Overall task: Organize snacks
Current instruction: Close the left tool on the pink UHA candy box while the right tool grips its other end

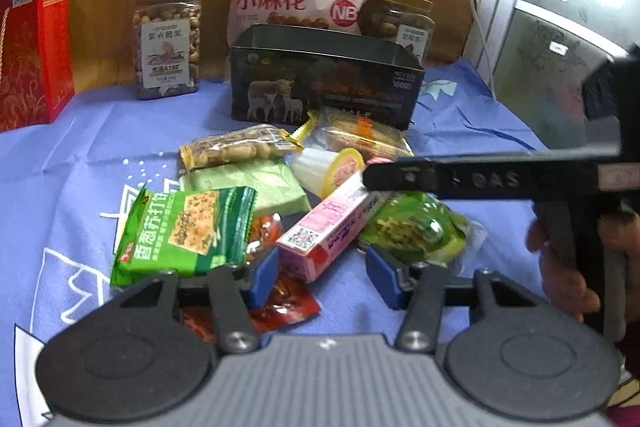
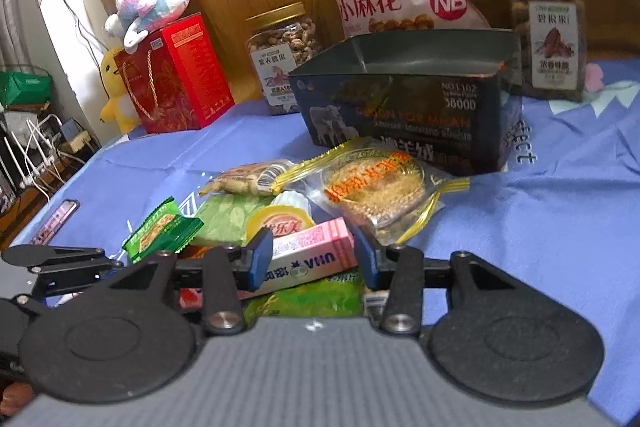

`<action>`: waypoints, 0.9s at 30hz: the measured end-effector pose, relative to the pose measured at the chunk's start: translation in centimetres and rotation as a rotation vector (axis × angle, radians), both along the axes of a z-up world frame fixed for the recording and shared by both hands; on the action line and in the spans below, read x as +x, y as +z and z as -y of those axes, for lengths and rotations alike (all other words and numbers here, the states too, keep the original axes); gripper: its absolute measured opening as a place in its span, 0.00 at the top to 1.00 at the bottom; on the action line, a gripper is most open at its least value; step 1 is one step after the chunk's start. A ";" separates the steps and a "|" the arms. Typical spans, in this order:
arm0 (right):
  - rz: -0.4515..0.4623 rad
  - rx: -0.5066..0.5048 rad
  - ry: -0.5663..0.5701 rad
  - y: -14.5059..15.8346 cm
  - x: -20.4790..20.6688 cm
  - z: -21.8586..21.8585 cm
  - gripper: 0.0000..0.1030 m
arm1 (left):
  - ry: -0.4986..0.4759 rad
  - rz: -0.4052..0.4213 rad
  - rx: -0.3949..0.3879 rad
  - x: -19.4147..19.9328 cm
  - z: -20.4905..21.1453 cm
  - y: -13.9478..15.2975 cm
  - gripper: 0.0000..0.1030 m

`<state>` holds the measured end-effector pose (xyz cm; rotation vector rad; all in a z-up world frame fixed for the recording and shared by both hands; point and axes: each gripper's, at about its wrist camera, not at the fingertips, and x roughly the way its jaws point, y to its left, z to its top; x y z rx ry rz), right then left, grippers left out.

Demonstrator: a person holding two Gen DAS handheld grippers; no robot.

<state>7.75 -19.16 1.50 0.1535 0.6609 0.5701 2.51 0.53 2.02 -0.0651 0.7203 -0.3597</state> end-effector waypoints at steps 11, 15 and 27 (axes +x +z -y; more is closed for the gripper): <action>0.048 0.049 0.084 1.3 -5.0 0.3 0.51 | 0.028 0.009 -0.079 1.1 -2.8 1.0 0.51; 0.065 -0.037 0.076 0.9 -4.1 -0.2 0.47 | 0.008 0.007 -0.097 1.1 -2.9 1.1 0.51; 0.145 -0.197 0.084 -0.8 -2.7 -1.7 0.36 | -0.021 -0.041 -0.059 1.5 -1.5 0.0 0.53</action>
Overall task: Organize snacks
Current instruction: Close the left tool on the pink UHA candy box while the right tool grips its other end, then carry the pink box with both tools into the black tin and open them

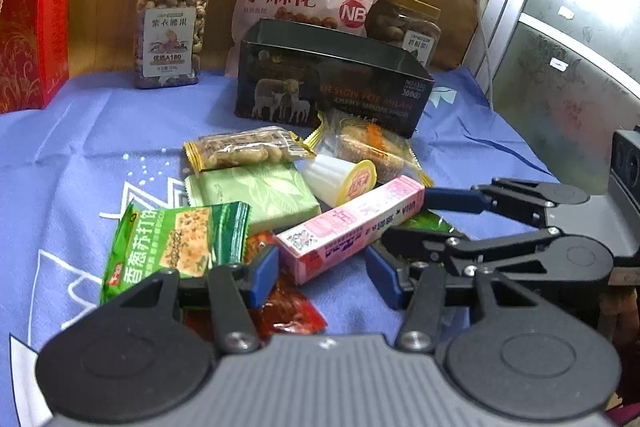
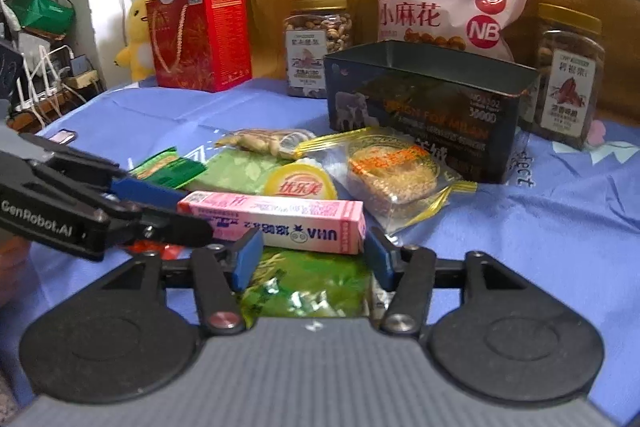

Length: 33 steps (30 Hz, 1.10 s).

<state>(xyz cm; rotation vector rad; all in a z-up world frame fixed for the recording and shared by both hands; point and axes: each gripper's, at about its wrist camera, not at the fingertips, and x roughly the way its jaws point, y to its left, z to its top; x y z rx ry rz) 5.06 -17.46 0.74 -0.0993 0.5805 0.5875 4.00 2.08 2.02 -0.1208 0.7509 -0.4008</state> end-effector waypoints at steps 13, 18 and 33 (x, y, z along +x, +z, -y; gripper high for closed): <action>0.022 0.013 0.023 -0.3 0.4 -0.4 0.55 | 0.045 0.011 0.015 0.6 0.0 0.4 0.53; 0.089 0.065 -0.022 2.0 -0.9 0.6 0.60 | 0.025 0.068 -0.013 0.7 0.0 2.9 0.53; 0.193 0.113 -0.187 5.8 8.3 3.5 0.59 | -0.005 0.219 0.024 13.7 4.5 7.9 0.53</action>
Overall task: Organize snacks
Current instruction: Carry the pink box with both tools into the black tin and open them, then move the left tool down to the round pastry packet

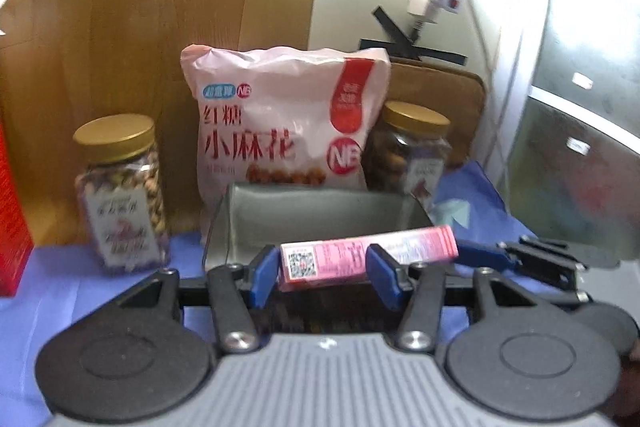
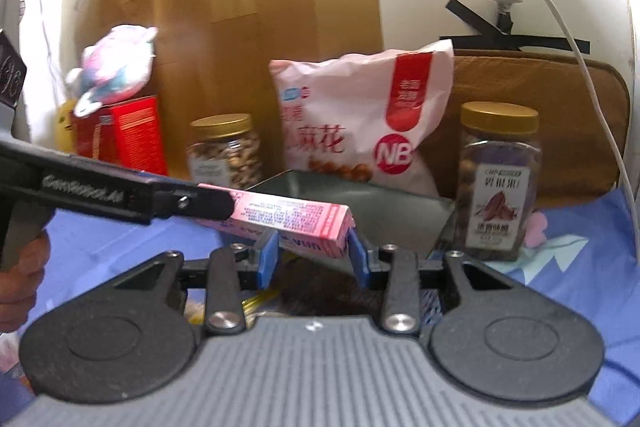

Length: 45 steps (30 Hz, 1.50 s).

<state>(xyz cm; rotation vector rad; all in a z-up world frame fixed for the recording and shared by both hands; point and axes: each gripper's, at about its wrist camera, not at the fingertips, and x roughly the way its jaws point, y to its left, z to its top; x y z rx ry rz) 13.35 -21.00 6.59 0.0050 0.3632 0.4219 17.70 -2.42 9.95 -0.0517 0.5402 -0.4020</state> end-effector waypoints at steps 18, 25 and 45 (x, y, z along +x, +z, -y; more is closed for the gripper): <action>0.006 -0.057 -0.072 -3.0 4.6 0.8 0.58 | 0.165 0.019 0.182 8.0 -0.4 -2.3 0.42; 0.020 -0.113 -0.099 -3.0 4.7 1.3 0.59 | 0.212 -0.118 0.348 9.0 1.1 -5.3 0.48; 0.113 0.002 -0.055 -2.1 2.5 2.3 0.49 | 0.340 -0.168 0.111 3.2 -3.3 -3.7 0.61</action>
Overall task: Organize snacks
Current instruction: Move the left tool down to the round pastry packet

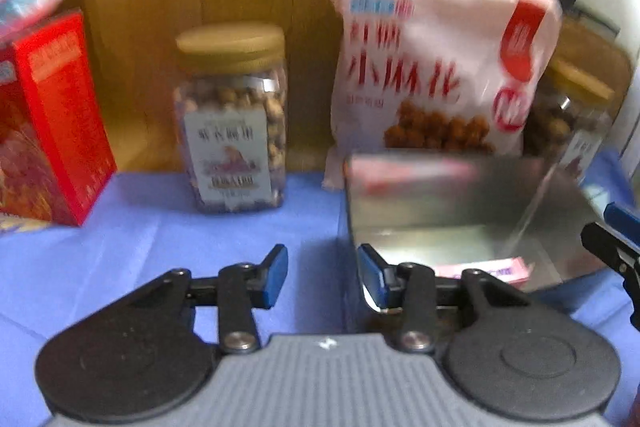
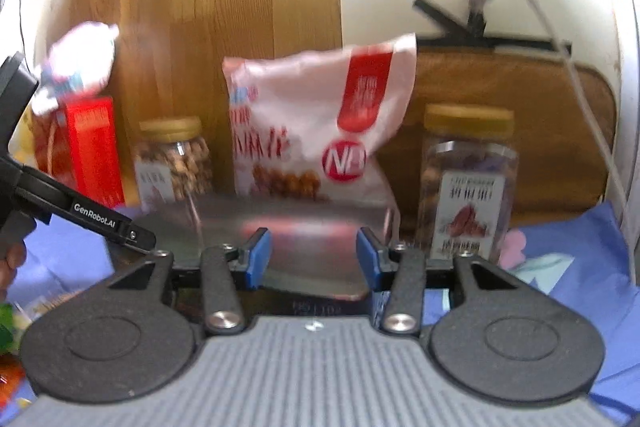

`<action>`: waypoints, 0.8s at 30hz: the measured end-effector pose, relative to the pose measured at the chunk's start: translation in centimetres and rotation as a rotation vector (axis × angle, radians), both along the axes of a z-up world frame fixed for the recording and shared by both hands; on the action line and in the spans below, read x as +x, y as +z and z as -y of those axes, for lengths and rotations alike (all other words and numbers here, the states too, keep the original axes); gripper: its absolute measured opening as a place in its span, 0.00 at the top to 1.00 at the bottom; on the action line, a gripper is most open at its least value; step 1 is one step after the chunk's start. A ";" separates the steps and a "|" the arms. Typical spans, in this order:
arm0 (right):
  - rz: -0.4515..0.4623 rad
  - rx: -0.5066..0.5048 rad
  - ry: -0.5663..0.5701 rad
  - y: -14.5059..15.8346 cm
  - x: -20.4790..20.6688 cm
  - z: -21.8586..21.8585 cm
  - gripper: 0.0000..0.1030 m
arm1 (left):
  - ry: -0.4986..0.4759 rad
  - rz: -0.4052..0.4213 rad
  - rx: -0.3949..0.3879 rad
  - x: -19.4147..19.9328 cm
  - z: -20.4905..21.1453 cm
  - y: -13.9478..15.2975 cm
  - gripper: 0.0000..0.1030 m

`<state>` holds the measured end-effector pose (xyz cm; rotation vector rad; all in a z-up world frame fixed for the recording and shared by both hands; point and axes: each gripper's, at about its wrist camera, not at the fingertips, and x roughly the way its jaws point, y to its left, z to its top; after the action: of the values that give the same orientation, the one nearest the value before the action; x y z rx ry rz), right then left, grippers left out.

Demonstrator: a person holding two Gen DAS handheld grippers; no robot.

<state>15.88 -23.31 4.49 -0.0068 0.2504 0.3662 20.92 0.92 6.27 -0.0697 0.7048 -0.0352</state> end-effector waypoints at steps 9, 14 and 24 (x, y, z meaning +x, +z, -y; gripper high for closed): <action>-0.240 0.171 0.151 0.0 -3.7 1.8 0.41 | -0.301 0.026 -0.069 -6.8 1.6 1.4 0.59; -0.421 0.275 0.157 -3.0 -5.4 1.9 0.41 | -0.416 -0.068 -0.130 -5.9 4.1 -0.9 0.48; -0.543 0.377 0.215 -4.7 -6.0 1.0 0.73 | -0.409 -0.145 -0.119 -5.6 6.5 -3.6 0.45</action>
<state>9.92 -24.28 -0.21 0.4442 0.7172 0.6232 15.28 -5.59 2.66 -0.0413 0.8530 -0.4680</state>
